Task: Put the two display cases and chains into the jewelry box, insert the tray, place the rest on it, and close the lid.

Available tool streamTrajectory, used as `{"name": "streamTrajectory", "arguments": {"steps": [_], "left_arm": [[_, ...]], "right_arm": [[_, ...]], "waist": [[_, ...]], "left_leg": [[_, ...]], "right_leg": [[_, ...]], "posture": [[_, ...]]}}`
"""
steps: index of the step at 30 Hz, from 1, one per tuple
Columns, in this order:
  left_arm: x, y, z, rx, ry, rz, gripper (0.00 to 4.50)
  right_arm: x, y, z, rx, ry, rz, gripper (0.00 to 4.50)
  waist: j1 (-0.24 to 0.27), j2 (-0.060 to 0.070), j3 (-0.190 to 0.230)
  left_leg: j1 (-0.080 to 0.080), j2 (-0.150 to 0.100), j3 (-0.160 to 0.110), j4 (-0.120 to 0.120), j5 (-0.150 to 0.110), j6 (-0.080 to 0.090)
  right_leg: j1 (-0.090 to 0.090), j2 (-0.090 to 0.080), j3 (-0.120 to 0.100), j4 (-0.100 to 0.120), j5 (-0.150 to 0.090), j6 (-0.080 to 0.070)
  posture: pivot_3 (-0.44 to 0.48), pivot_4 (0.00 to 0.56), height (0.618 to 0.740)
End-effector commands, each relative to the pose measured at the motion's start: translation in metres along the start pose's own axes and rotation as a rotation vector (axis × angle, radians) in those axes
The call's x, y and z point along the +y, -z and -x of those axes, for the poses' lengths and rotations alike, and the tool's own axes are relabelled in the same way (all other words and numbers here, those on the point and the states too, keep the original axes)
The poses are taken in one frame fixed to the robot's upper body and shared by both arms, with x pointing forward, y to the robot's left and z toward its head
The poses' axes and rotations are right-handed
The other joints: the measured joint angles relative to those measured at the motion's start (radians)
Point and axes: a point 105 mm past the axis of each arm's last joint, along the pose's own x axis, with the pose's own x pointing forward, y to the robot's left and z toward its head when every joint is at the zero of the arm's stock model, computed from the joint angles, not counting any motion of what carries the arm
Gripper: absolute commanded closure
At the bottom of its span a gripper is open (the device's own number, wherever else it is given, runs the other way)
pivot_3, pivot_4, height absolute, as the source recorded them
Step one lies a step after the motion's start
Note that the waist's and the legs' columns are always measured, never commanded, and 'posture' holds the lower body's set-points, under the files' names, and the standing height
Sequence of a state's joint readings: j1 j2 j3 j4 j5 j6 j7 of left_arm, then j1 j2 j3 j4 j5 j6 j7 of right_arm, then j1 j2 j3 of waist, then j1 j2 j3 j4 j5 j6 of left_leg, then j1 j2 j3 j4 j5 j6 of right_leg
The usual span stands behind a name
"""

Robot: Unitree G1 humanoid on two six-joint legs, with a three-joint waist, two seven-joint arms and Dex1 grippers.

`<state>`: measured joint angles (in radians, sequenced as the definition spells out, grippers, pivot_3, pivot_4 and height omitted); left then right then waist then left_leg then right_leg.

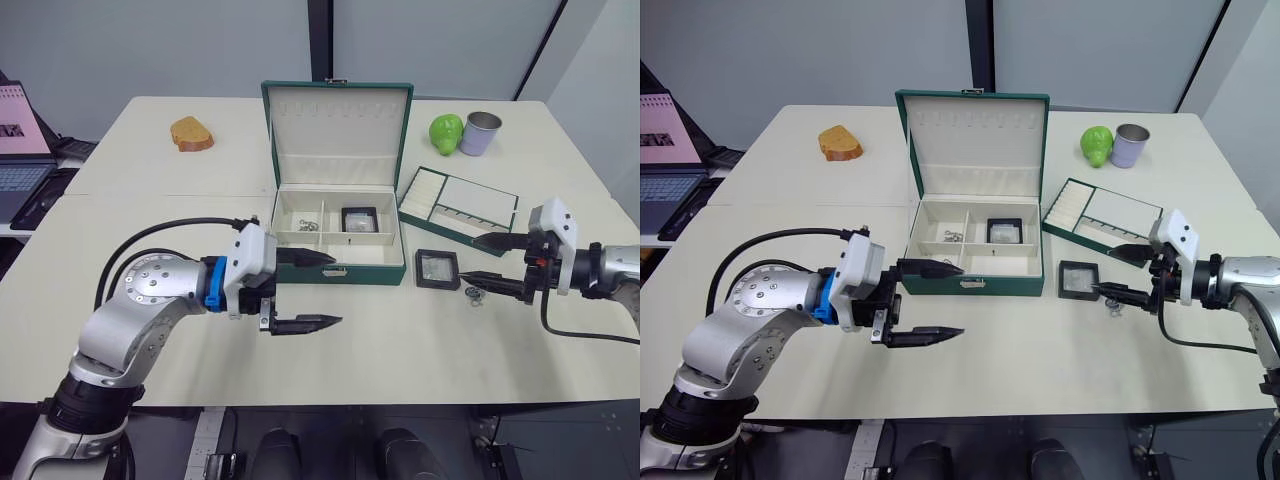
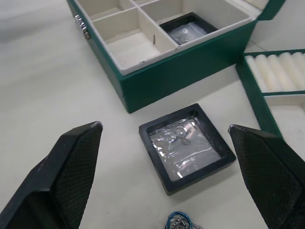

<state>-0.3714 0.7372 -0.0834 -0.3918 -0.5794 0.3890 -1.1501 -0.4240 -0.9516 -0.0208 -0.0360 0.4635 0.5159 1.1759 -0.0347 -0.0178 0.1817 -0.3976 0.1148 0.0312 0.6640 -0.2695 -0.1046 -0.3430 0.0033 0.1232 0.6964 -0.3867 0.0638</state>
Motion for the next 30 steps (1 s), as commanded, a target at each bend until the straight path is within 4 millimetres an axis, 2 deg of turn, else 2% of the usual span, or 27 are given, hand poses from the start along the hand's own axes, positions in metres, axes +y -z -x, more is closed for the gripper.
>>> {"name": "streamTrajectory", "arguments": {"steps": [1, 6, 10, 18, 21, 26, 30], "left_arm": [[0.002, -0.005, -0.003, -0.020, -0.006, -0.080, 0.05], [0.012, -0.007, -0.004, -0.059, -0.077, -0.122, 0.05], [0.006, -0.001, -0.004, -0.044, -0.074, -0.115, 0.05], [0.004, 0.000, -0.003, -0.038, -0.104, -0.108, 0.05], [0.004, 0.000, -0.003, -0.040, -0.114, -0.104, 0.00], [0.006, 0.000, -0.004, -0.039, -0.127, -0.098, 0.00], [0.007, -0.001, -0.006, -0.041, -0.123, -0.096, 0.00]], "right_arm": [[-0.001, 0.002, -0.008, 0.069, -0.050, 0.079, 0.00], [-0.004, 0.009, -0.025, 0.134, -0.100, 0.158, 0.00], [-0.004, 0.011, -0.040, 0.164, -0.139, 0.204, 0.00], [-0.006, 0.019, -0.050, 0.199, -0.173, 0.250, 0.00], [-0.007, 0.020, -0.052, 0.197, -0.173, 0.258, 0.60], [-0.008, 0.020, -0.054, 0.191, -0.166, 0.268, 2.19], [-0.011, 0.024, -0.054, 0.210, -0.151, 0.284, 3.14]], "waist": [[0.001, 0.000, 0.000], [0.000, 0.000, 0.000], [-0.002, 0.000, 0.000], [-0.004, 0.000, 0.000], [-0.006, 0.000, 0.000], [-0.007, 0.000, 0.000], [-0.007, 0.000, 0.000]], "left_leg": [[0.000, 0.000, 0.000, 0.000, 0.000, 0.000], [0.000, 0.000, 0.000, 0.001, 0.000, 0.000], [0.000, 0.000, 0.000, 0.001, 0.000, 0.000], [0.000, 0.000, 0.000, 0.001, 0.000, 0.000], [0.000, 0.000, 0.000, 0.001, 0.000, 0.000], [0.000, 0.000, 0.000, 0.001, 0.000, 0.000], [0.000, 0.000, 0.000, 0.001, 0.000, 0.000]], "right_leg": [[0.000, 0.000, 0.000, 0.000, 0.000, 0.000], [0.000, 0.000, 0.000, 0.000, 0.000, 0.000], [0.000, 0.000, 0.000, 0.000, 0.000, 0.000], [0.000, 0.000, 0.000, 0.000, 0.000, 0.000], [0.000, 0.000, 0.000, 0.000, 0.000, 0.000], [0.000, 0.000, -0.001, 0.000, 0.000, 0.000], [0.000, 0.000, -0.001, 0.000, 0.000, 0.000]], "posture": [[0.000, 0.150, 0.740], [0.000, 0.150, 0.740], [0.000, 0.150, 0.740], [0.000, 0.150, 0.740], [0.000, 0.150, 0.740], [0.000, 0.150, 0.740], [0.000, 0.150, 0.740]]}}
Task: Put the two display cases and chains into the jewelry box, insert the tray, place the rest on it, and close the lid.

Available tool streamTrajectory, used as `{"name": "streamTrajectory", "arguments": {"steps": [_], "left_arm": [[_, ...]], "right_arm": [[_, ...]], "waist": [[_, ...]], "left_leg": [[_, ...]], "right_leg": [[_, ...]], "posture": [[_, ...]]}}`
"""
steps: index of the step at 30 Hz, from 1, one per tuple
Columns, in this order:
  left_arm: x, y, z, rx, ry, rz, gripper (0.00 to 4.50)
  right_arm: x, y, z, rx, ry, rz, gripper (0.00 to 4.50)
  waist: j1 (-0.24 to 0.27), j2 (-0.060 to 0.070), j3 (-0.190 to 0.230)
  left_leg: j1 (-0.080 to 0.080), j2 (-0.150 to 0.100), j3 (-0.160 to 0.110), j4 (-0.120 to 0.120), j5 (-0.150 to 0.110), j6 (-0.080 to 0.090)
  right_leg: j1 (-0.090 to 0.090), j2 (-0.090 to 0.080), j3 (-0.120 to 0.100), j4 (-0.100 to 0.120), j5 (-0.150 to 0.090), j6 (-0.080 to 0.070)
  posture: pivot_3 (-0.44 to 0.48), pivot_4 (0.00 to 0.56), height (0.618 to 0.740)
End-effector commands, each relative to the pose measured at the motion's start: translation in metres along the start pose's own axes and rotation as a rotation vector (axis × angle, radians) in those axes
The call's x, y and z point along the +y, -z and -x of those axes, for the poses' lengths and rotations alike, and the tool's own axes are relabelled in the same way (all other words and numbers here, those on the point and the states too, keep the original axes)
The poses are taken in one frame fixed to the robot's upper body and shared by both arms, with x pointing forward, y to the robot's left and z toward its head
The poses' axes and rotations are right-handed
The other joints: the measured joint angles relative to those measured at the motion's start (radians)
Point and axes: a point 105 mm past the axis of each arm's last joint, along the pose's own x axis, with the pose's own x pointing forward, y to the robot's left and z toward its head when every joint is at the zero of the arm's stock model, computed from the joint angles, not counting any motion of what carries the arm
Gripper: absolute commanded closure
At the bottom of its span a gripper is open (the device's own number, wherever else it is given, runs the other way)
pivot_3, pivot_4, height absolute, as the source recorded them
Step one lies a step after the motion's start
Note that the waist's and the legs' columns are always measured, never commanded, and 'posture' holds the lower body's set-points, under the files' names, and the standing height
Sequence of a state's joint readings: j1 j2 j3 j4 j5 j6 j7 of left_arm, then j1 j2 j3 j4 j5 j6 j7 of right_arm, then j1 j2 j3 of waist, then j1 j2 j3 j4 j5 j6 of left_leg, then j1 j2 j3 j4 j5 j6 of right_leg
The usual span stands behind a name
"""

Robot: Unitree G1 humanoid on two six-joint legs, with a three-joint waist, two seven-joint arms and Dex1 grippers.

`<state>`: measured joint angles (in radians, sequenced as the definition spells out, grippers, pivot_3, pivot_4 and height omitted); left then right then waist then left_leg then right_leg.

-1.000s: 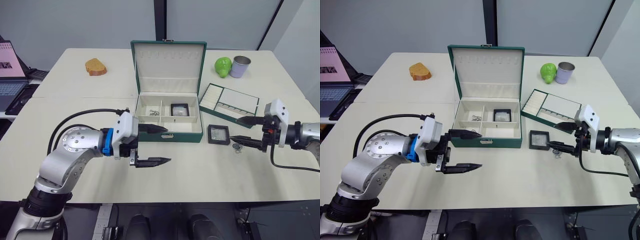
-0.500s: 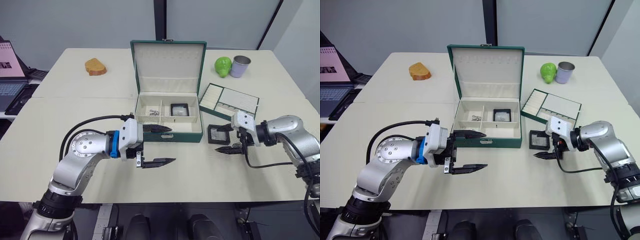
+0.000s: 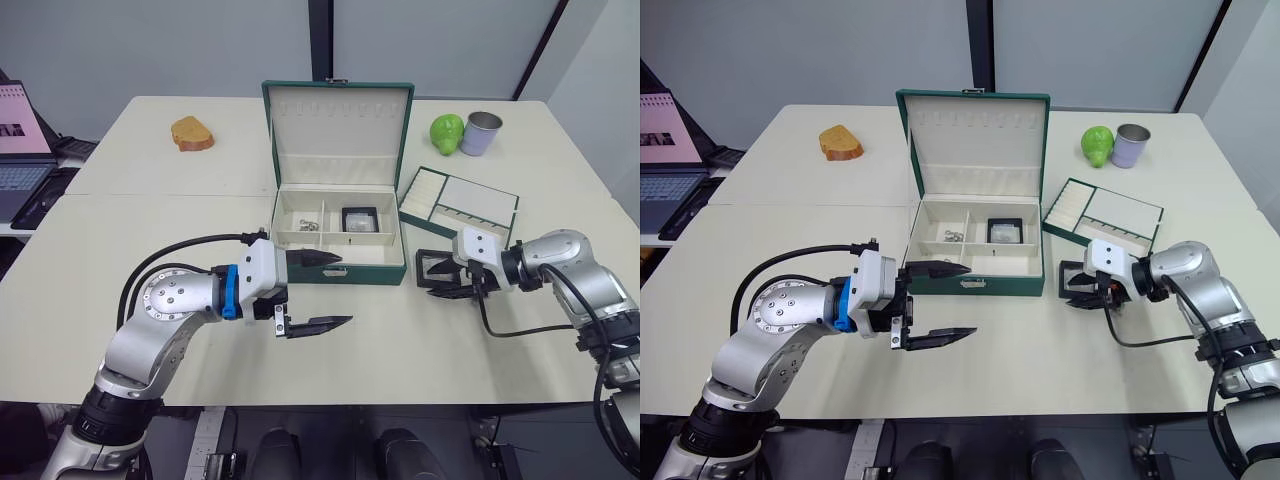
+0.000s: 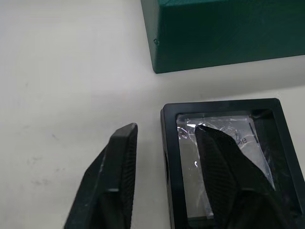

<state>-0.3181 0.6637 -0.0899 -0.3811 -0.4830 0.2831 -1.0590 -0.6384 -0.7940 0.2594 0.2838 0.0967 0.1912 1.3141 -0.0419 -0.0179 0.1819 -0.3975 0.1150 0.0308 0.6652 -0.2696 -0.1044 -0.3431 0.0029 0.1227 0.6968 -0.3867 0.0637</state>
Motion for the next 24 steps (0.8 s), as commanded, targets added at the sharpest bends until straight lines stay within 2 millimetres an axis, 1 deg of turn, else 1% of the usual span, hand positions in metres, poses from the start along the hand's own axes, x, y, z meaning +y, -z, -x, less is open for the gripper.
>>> {"name": "streamTrajectory", "arguments": {"steps": [1, 6, 10, 16, 17, 20, 22, 24], "left_arm": [[0.001, -0.010, -0.001, -0.019, 0.003, -0.038, 0.00], [0.002, -0.010, -0.003, -0.021, 0.005, -0.037, 0.00], [0.002, -0.010, -0.005, -0.025, 0.005, -0.034, 0.00], [0.006, -0.009, -0.003, -0.029, -0.040, -0.016, 0.00], [0.007, -0.011, -0.001, -0.036, -0.065, -0.007, 0.00], [0.013, -0.015, 0.009, -0.048, -0.164, 0.020, 0.00], [0.014, -0.017, 0.016, -0.048, -0.223, 0.035, 0.00], [0.013, -0.017, 0.026, -0.034, -0.289, 0.051, 0.00]], "right_arm": [[-0.006, -0.004, 0.005, 0.005, 0.033, 0.047, 3.38], [-0.006, -0.002, 0.007, 0.009, 0.040, 0.053, 4.46], [-0.007, -0.004, 0.009, -0.001, 0.043, 0.053, 4.47], [-0.006, -0.021, 0.022, -0.050, 0.026, 0.035, 4.47], [-0.005, -0.028, 0.029, -0.058, 0.009, 0.026, 4.47], [0.000, -0.058, 0.052, -0.112, -0.051, -0.004, 4.47], [-0.001, -0.077, 0.061, -0.150, -0.071, -0.030, 4.47], [-0.005, -0.093, 0.065, -0.157, -0.077, -0.023, 4.47]], "waist": [[0.000, 0.000, 0.000], [0.000, 0.000, 0.000], [0.000, 0.000, 0.000], [0.000, 0.000, 0.000], [0.000, 0.000, 0.000], [0.001, 0.001, 0.000], [-0.006, 0.001, 0.001], [-0.013, 0.001, 0.001]], "left_leg": [[0.000, 0.000, 0.000, 0.000, 0.000, 0.000], [0.000, 0.000, 0.000, 0.000, 0.000, 0.000], [0.000, 0.000, 0.000, 0.000, 0.000, 0.000], [0.000, 0.000, 0.000, 0.000, 0.000, 0.000], [0.000, 0.000, 0.000, 0.000, 0.000, 0.000], [0.000, 0.000, 0.000, 0.000, 0.000, 0.000], [0.000, 0.000, 0.000, 0.000, 0.000, 0.000], [0.000, 0.001, -0.001, -0.001, 0.000, 0.000]], "right_leg": [[0.000, 0.000, 0.000, 0.000, 0.000, 0.000], [0.000, 0.000, 0.000, 0.000, 0.000, 0.000], [0.000, 0.000, 0.000, 0.000, 0.000, 0.000], [0.000, 0.000, 0.000, 0.000, 0.000, 0.000], [0.000, 0.000, 0.000, 0.000, 0.000, 0.000], [0.000, 0.000, 0.000, 0.000, 0.000, 0.000], [0.000, 0.000, 0.000, 0.001, 0.000, 0.000], [0.000, 0.000, 0.000, 0.001, 0.000, 0.000]], "posture": [[0.000, 0.150, 0.740], [0.000, 0.150, 0.740], [0.000, 0.150, 0.740], [0.000, 0.150, 0.740], [0.000, 0.150, 0.740], [0.000, 0.150, 0.740], [0.000, 0.150, 0.740], [0.000, 0.150, 0.740]]}}
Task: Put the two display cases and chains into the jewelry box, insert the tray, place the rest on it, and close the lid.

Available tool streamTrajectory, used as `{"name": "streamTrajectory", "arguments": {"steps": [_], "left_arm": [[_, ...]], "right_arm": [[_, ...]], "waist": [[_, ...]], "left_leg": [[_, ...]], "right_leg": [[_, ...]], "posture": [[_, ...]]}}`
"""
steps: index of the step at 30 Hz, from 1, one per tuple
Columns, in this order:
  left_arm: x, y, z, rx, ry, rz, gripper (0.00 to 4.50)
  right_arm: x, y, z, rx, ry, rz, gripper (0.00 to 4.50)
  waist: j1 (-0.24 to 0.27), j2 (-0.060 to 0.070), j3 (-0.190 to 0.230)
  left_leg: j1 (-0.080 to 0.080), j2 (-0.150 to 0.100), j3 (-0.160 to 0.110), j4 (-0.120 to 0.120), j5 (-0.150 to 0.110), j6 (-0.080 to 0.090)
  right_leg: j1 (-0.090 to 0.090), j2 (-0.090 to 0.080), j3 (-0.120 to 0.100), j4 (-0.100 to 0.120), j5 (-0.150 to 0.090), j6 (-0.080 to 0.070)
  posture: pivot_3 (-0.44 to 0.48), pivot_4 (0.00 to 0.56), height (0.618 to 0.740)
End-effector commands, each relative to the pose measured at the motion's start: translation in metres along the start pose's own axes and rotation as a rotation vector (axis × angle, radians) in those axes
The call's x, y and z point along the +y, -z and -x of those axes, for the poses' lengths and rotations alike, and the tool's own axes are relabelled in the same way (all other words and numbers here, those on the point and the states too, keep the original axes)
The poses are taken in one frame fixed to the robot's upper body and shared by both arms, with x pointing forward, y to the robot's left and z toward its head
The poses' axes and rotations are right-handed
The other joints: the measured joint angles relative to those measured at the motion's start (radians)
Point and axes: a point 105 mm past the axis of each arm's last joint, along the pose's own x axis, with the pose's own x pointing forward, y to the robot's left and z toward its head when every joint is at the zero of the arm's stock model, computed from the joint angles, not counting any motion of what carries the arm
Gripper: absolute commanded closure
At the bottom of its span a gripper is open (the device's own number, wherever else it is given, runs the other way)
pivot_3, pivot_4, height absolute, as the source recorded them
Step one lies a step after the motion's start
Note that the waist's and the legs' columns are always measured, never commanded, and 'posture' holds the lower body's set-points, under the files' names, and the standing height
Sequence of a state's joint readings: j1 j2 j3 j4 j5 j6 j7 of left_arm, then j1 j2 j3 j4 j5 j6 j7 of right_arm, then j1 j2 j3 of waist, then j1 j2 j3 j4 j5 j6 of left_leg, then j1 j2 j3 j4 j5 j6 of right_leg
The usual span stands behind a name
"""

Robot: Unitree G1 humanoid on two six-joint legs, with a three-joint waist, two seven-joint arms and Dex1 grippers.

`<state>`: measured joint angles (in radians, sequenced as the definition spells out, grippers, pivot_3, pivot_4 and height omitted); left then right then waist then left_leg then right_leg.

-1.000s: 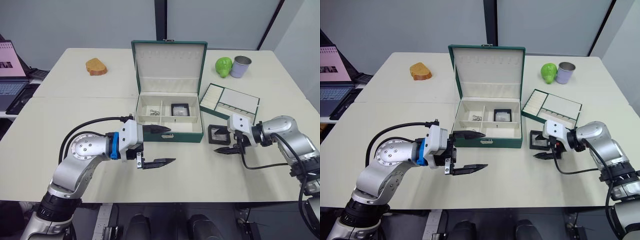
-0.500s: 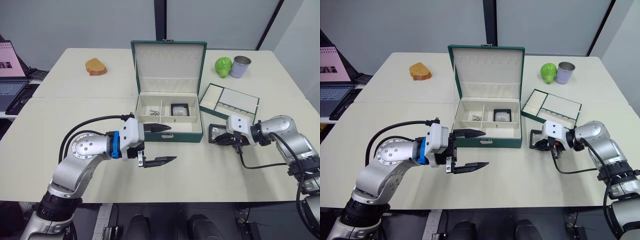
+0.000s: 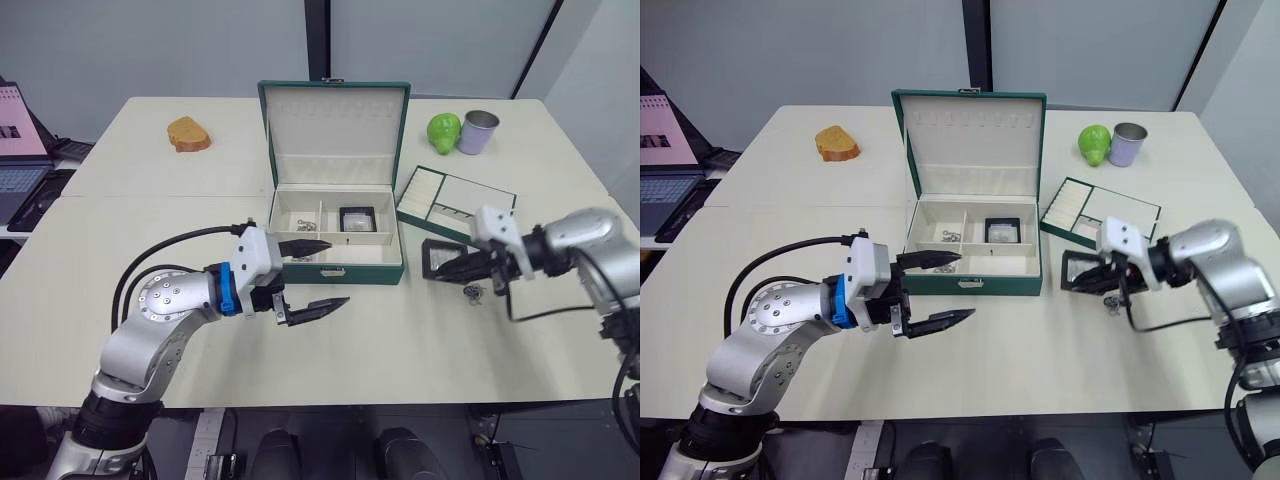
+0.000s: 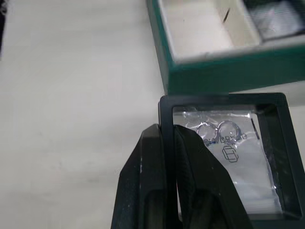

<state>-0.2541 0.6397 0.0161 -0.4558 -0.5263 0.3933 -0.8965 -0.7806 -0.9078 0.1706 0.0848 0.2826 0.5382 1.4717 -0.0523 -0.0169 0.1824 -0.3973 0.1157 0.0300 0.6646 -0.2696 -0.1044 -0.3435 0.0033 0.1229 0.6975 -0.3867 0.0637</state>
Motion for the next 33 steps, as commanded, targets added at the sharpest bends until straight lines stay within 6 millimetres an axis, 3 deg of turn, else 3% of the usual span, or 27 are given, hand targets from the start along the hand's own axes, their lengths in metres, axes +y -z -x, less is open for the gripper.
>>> {"name": "streamTrajectory", "arguments": {"steps": [1, 7, 10, 17, 24, 33], "left_arm": [[0.001, -0.013, 0.015, -0.017, -0.103, -0.016, 0.00], [0.008, -0.005, 0.042, 0.006, -0.307, 0.039, 0.00], [0.007, -0.006, 0.050, -0.009, -0.359, 0.067, 0.00], [0.005, -0.001, 0.067, 0.015, -0.440, 0.085, 0.00], [-0.002, 0.003, 0.063, 0.021, -0.442, 0.099, 0.00], [-0.003, 0.004, 0.060, 0.021, -0.434, 0.100, 0.00]], "right_arm": [[-0.001, -0.034, 0.009, -0.041, -0.014, 0.024, 4.47], [-0.017, -0.079, -0.012, -0.104, -0.077, 0.029, 4.47], [-0.014, -0.094, -0.026, -0.140, -0.156, 0.062, 4.47], [-0.014, -0.099, -0.058, -0.070, -0.241, 0.035, 4.47], [-0.022, -0.092, -0.088, 0.006, -0.252, -0.015, 4.47], [-0.023, -0.086, -0.108, 0.055, -0.296, -0.059, 4.47]], "waist": [[-0.005, 0.000, 0.000], [-0.009, 0.000, 0.000], [-0.010, 0.000, 0.000], [-0.009, 0.000, 0.000], [-0.017, 0.000, 0.000], [-0.035, 0.000, 0.000]], "left_leg": [[0.000, 0.000, 0.000, 0.000, 0.000, 0.000], [0.000, 0.000, -0.001, 0.000, 0.000, 0.000], [0.000, 0.000, 0.000, 0.000, 0.000, 0.000], [-0.001, 0.000, 0.000, 0.000, 0.000, 0.000], [-0.001, 0.000, 0.000, -0.001, 0.000, 0.000], [-0.001, 0.000, 0.000, -0.001, 0.000, 0.000]], "right_leg": [[0.000, 0.000, 0.000, 0.000, 0.000, 0.000], [0.000, 0.000, 0.000, 0.000, 0.000, 0.000], [-0.001, 0.000, 0.000, 0.000, 0.000, 0.000], [-0.002, -0.002, -0.002, 0.000, 0.000, 0.000], [-0.003, -0.002, -0.001, 0.001, 0.000, 0.000], [-0.004, -0.001, -0.002, 0.001, 0.000, 0.000]], "posture": [[0.000, 0.150, 0.740], [0.000, 0.150, 0.740], [0.000, 0.150, 0.740], [0.000, 0.150, 0.740], [0.000, 0.150, 0.740], [0.000, 0.150, 0.740]]}}
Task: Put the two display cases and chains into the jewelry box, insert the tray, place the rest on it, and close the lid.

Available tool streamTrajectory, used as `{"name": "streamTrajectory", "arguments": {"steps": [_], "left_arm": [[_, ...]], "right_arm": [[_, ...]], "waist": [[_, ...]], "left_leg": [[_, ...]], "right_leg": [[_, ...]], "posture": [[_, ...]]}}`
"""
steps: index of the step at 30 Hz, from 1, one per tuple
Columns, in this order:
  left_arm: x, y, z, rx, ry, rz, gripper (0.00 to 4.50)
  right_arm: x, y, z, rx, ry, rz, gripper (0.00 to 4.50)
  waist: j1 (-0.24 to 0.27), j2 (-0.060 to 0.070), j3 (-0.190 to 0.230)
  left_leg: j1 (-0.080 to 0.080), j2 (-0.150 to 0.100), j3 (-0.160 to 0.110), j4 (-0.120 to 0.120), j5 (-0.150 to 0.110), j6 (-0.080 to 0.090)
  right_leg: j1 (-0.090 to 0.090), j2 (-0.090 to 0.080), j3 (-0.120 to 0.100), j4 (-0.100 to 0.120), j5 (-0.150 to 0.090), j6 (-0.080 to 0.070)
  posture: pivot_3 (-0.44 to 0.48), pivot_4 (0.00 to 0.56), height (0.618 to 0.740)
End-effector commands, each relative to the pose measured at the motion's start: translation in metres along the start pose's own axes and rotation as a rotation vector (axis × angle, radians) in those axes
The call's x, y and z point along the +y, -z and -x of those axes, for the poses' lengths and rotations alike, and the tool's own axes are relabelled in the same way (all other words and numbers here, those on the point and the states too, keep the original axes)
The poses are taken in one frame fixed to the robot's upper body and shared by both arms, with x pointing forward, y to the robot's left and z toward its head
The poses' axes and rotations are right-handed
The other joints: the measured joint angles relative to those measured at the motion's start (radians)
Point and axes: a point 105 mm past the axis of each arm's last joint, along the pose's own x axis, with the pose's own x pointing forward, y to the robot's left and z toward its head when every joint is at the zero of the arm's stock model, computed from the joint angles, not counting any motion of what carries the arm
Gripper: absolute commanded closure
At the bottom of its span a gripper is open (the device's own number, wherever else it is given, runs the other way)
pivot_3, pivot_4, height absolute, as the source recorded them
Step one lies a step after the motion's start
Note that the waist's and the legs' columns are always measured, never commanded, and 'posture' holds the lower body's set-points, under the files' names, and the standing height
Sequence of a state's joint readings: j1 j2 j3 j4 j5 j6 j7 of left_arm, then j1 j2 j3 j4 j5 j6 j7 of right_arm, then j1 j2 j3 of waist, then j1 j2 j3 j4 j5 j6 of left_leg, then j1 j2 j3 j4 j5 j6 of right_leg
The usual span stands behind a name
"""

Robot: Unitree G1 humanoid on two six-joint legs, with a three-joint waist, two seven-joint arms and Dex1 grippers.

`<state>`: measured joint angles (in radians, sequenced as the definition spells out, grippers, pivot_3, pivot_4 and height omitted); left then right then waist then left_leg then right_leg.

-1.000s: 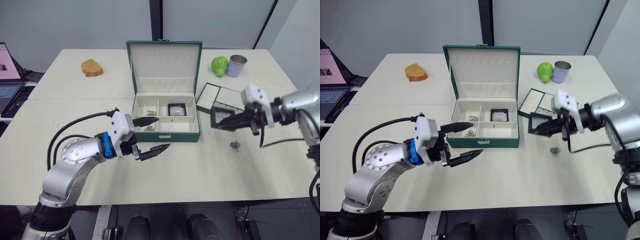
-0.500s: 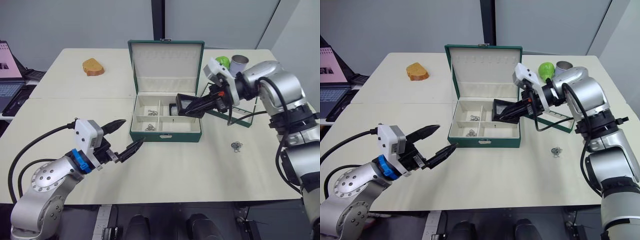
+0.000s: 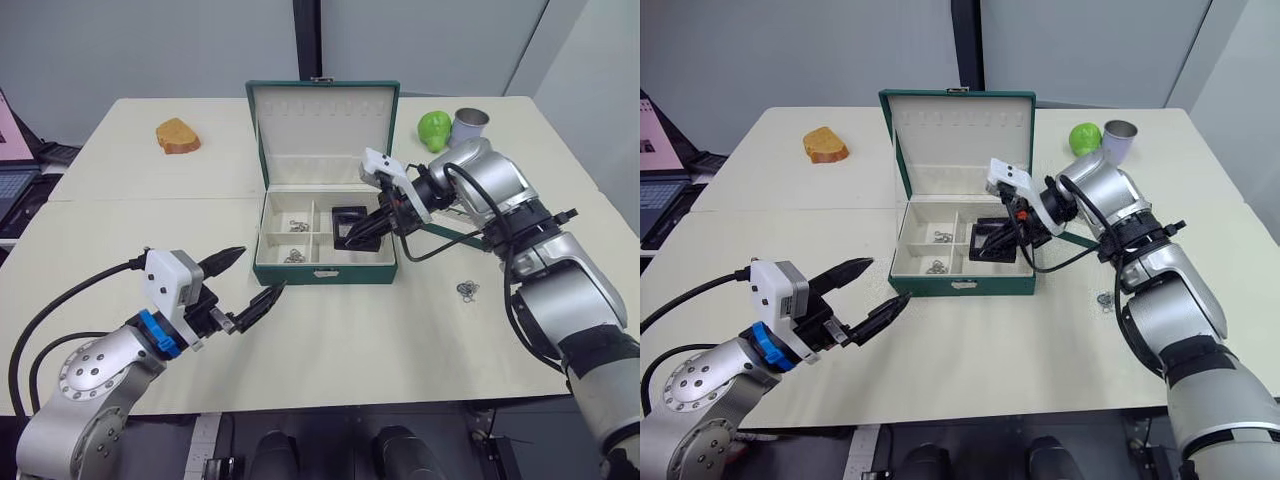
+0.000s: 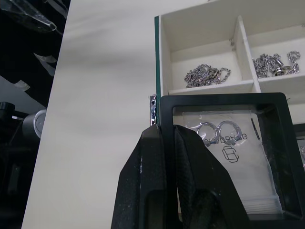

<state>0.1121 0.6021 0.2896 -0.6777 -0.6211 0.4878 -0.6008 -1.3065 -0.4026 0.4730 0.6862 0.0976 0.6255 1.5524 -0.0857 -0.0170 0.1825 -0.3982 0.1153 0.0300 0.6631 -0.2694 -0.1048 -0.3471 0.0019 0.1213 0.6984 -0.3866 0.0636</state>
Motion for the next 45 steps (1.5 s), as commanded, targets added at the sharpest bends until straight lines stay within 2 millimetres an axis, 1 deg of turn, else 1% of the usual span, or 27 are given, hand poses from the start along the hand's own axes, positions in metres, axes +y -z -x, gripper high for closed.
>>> {"name": "streamTrajectory", "arguments": {"steps": [1, 5, 10, 18, 20, 22, 24, 25, 26, 27, 28, 31, 33, 34, 36, 39, 42, 45], "left_arm": [[-0.005, -0.010, -0.001, -0.039, 0.011, -0.040, 0.00], [-0.006, -0.010, -0.002, -0.042, 0.011, -0.039, 0.00], [-0.005, -0.011, -0.003, -0.044, 0.007, -0.043, 0.00], [-0.003, -0.013, -0.003, -0.041, 0.010, -0.052, 0.00], [-0.004, -0.013, -0.003, -0.039, 0.013, -0.052, 0.00], [-0.004, -0.012, -0.003, -0.035, 0.022, -0.052, 0.00], [-0.004, -0.012, -0.004, -0.030, 0.030, -0.054, 0.00], [-0.002, -0.013, -0.004, -0.029, 0.034, -0.055, 0.00], [-0.001, -0.013, -0.005, -0.029, 0.036, -0.056, 0.00], [0.000, -0.014, -0.005, -0.029, 0.041, -0.058, 0.00], [0.001, -0.015, -0.006, -0.029, 0.047, -0.058, 0.00], [0.002, -0.017, -0.010, -0.025, 0.072, -0.053, 0.00], [0.003, -0.017, -0.012, -0.021, 0.088, -0.056, 0.00], [0.003, -0.018, -0.013, -0.019, 0.096, -0.058, 0.00], [0.006, -0.019, -0.013, -0.018, 0.100, -0.059, 0.00], [0.010, -0.018, -0.013, -0.004, 0.114, -0.054, 0.00], [0.008, -0.017, -0.015, 0.005, 0.150, -0.049, 0.00], [0.007, -0.017, -0.018, 0.004, 0.169, -0.051, 0.00]], "right_arm": [[0.001, -0.011, 0.003, -0.001, -0.017, 0.033, 4.47], [0.001, -0.008, -0.004, 0.013, -0.033, 0.032, 4.47], [-0.004, 0.002, -0.012, 0.041, -0.027, 0.027, 4.47], [-0.009, 0.008, -0.018, 0.058, -0.011, 0.027, 4.47], [-0.009, 0.007, -0.017, 0.051, -0.011, 0.022, 3.76], [-0.009, 0.003, -0.014, 0.028, -0.012, 0.011, 3.38], [-0.009, -0.004, -0.009, -0.012, -0.011, 0.002, 2.83], [-0.009, -0.009, -0.006, -0.039, -0.008, -0.003, 2.65], [-0.009, -0.012, -0.004, -0.057, -0.005, -0.005, 2.37], [-0.009, -0.015, -0.001, -0.075, -0.002, -0.005, 2.21], [-0.009, -0.018, 0.001, -0.091, 0.000, -0.003, 1.90], [-0.008, -0.027, 0.017, -0.178, 0.012, -0.005, 1.11], [-0.006, -0.029, 0.027, -0.227, 0.020, -0.004, 0.47], [-0.005, -0.031, 0.033, -0.264, 0.020, -0.002, 0.08], [-0.002, -0.029, 0.041, -0.302, 0.025, -0.007, 0.03], [0.001, -0.018, 0.047, -0.310, 0.043, -0.018, 0.03], [0.005, -0.016, 0.046, -0.313, 0.047, -0.018, 0.03], [0.005, -0.018, 0.039, -0.293, 0.064, -0.001, 0.03]], "waist": [[-0.002, 0.000, 0.000], [-0.003, 0.000, 0.000], [-0.004, 0.000, 0.000], [-0.004, 0.000, 0.000], [-0.004, 0.000, 0.000], [-0.004, 0.000, 0.000], [-0.004, 0.000, 0.000], [-0.004, 0.000, 0.000], [-0.004, 0.000, 0.000], [-0.004, 0.000, 0.000], [-0.004, 0.000, 0.000], [-0.003, 0.000, 0.000], [-0.001, 0.000, 0.000], [-0.001, 0.000, 0.000], [-0.001, 0.000, 0.000], [-0.002, 0.000, 0.000], [-0.002, 0.000, 0.000], [-0.005, 0.000, 0.000]], "left_leg": [[0.000, 0.000, 0.000, 0.000, 0.000, 0.000], [0.000, 0.000, 0.000, 0.000, 0.000, 0.000], [0.000, 0.000, 0.000, 0.000, 0.000, 0.000], [0.000, 0.000, 0.000, 0.000, 0.000, 0.000], [0.000, 0.000, 0.001, 0.000, 0.000, 0.000], [0.000, 0.000, 0.001, 0.000, 0.000, 0.000], [0.000, 0.000, 0.001, 0.000, 0.000, 0.000], [0.000, 0.000, 0.001, 0.000, 0.000, 0.000], [0.000, 0.000, 0.001, 0.000, 0.000, 0.000], [0.000, 0.000, 0.000, 0.000, 0.000, 0.000], [0.000, 0.000, 0.001, 0.000, 0.000, 0.000], [0.000, 0.000, 0.001, 0.000, 0.000, 0.000], [-0.001, 0.000, 0.001, 0.000, 0.000, 0.000], [-0.001, 0.000, 0.001, 0.000, 0.000, 0.000], [-0.001, 0.000, 0.001, 0.000, 0.000, 0.000], [-0.001, 0.000, 0.000, 0.000, 0.000, 0.000], [-0.001, 0.000, 0.000, -0.001, 0.000, 0.000], [-0.001, 0.000, 0.001, -0.001, 0.000, 0.000]], "right_leg": [[0.000, 0.000, 0.000, 0.000, 0.000, 0.000], [0.000, 0.000, 0.000, 0.000, 0.000, 0.000], [-0.001, 0.000, 0.000, 0.000, 0.000, 0.000], [-0.001, 0.000, 0.001, 0.000, 0.000, 0.000], [-0.001, 0.000, 0.001, 0.000, 0.000, 0.000], [-0.001, 0.000, 0.001, 0.000, 0.000, 0.000], [-0.001, 0.000, 0.001, 0.000, 0.000, 0.000], [-0.001, 0.000, 0.001, 0.000, 0.000, 0.000], [-0.001, 0.000, 0.001, 0.000, 0.000, 0.000], [-0.001, 0.000, 0.000, 0.000, 0.000, 0.000], [-0.001, 0.000, 0.001, 0.000, 0.000, 0.000], [-0.001, 0.000, 0.001, 0.000, 0.000, 0.000], [-0.001, 0.000, 0.000, 0.000, 0.000, 0.000], [-0.001, 0.000, 0.000, 0.000, 0.000, 0.000], [-0.001, 0.000, 0.000, 0.000, 0.000, 0.000], [-0.001, 0.000, 0.000, 0.000, 0.000, 0.000], [-0.001, 0.000, 0.001, 0.000, 0.000, 0.000], [-0.002, 0.001, 0.001, 0.000, 0.000, 0.000]], "posture": [[0.000, 0.150, 0.740], [0.000, 0.150, 0.740], [0.000, 0.150, 0.740], [0.000, 0.150, 0.740], [0.000, 0.150, 0.740], [0.000, 0.150, 0.740], [0.000, 0.150, 0.740], [0.000, 0.150, 0.740], [0.000, 0.150, 0.740], [0.000, 0.150, 0.740], [0.000, 0.150, 0.740], [0.000, 0.150, 0.740], [0.000, 0.150, 0.740], [0.000, 0.150, 0.740], [0.000, 0.150, 0.740], [0.000, 0.150, 0.740], [0.000, 0.150, 0.740], [0.000, 0.150, 0.740]]}}
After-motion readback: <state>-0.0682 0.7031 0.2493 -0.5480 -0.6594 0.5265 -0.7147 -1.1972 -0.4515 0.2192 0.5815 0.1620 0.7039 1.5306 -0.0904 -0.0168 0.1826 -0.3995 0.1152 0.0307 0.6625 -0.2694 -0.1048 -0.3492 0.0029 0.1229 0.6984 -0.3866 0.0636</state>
